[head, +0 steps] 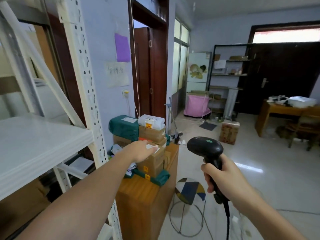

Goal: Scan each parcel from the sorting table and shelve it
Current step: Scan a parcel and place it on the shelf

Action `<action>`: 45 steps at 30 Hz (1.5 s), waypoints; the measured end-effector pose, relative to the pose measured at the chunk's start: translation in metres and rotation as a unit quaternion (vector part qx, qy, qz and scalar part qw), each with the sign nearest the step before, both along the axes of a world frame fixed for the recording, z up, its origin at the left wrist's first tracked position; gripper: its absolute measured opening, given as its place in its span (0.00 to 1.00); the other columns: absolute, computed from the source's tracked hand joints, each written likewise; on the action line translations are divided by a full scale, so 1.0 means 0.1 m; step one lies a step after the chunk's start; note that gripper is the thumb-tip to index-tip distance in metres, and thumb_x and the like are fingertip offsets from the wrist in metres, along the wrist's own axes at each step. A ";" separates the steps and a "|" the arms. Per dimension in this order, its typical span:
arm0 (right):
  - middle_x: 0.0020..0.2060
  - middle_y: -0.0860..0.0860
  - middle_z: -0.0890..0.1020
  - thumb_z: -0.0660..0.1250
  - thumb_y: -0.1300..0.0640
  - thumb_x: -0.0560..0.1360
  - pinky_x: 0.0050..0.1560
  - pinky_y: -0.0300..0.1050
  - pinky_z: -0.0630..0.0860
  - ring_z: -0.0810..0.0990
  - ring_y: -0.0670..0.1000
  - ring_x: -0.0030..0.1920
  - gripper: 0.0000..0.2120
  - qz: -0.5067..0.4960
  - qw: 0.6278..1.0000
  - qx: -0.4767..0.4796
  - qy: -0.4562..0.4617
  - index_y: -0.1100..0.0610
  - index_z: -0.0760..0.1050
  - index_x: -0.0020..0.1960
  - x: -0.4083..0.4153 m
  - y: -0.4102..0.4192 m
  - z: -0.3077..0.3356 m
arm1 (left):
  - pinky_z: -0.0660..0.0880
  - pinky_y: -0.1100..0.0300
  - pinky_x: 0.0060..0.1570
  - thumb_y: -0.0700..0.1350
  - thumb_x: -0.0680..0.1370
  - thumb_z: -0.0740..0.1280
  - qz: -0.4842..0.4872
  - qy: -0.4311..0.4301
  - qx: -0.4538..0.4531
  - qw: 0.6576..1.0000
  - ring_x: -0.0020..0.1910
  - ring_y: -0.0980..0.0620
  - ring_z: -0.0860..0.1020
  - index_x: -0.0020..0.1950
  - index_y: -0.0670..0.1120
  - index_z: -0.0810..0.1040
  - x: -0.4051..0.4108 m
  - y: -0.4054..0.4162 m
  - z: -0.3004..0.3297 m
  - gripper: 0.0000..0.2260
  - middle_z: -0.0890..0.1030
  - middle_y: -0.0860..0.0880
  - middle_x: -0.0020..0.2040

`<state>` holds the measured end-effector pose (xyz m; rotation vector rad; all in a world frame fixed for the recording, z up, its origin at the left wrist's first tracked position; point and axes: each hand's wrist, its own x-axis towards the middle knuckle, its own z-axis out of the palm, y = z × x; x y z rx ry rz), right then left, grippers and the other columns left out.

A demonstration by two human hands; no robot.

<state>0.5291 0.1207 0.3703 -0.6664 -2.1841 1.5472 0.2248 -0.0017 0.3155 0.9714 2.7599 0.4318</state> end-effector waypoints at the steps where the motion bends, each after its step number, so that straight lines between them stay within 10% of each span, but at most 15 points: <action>1: 0.32 0.56 0.79 0.66 0.61 0.79 0.30 0.40 0.79 0.77 0.50 0.27 0.06 0.003 1.000 0.000 -0.006 0.54 0.74 0.54 -0.12 0.08 -0.05 | 0.71 0.48 0.70 0.71 0.80 0.55 -0.002 -0.002 -0.004 1.000 0.75 0.44 0.71 0.82 0.51 0.63 -0.12 0.07 -0.07 0.36 0.69 0.46 0.79; 21: 0.30 0.52 0.79 0.66 0.61 0.77 0.32 0.45 0.77 0.78 0.48 0.28 0.08 0.170 0.983 -0.010 -0.072 0.50 0.73 0.53 -2.99 1.93 -0.84 | 0.69 0.51 0.68 0.68 0.81 0.58 0.192 -0.150 0.005 0.970 0.71 0.43 0.73 0.80 0.51 0.66 -2.11 1.24 -1.24 0.33 0.73 0.45 0.76; 25: 0.30 0.51 0.79 0.67 0.57 0.77 0.30 0.42 0.76 0.78 0.48 0.27 0.09 0.188 0.977 -0.014 -0.096 0.47 0.73 0.55 -3.48 2.04 -1.07 | 0.72 0.44 0.69 0.85 0.63 0.55 0.236 -0.209 0.034 0.948 0.69 0.45 0.76 0.78 0.57 0.69 -2.76 1.32 -2.05 0.51 0.76 0.48 0.74; 32: 0.30 0.51 0.79 0.67 0.56 0.76 0.33 0.46 0.77 0.79 0.50 0.28 0.09 0.224 0.966 -0.025 -0.127 0.47 0.73 0.55 -4.21 2.30 -1.40 | 0.72 0.45 0.71 0.85 0.53 0.68 0.349 -0.316 0.102 0.877 0.74 0.43 0.71 0.83 0.51 0.59 -2.93 1.66 -2.30 0.66 0.67 0.47 0.80; 37: 0.34 0.55 0.78 0.67 0.58 0.77 0.30 0.42 0.76 0.77 0.50 0.27 0.09 0.253 0.956 -0.056 -0.140 0.51 0.74 0.57 -4.55 2.42 -1.51 | 0.70 0.47 0.72 0.70 0.70 0.74 0.413 -0.402 0.207 0.791 0.73 0.43 0.73 0.77 0.49 0.70 -2.81 1.84 -2.33 0.42 0.73 0.47 0.76; 45: 0.31 0.52 0.78 0.66 0.59 0.78 0.35 0.45 0.78 0.78 0.49 0.28 0.07 0.326 0.928 -0.074 -0.165 0.50 0.73 0.54 -4.84 2.62 -1.72 | 0.79 0.49 0.59 0.72 0.65 0.76 0.506 -0.431 0.291 0.688 0.57 0.44 0.83 0.68 0.49 0.74 -2.61 1.96 -2.64 0.41 0.83 0.48 0.59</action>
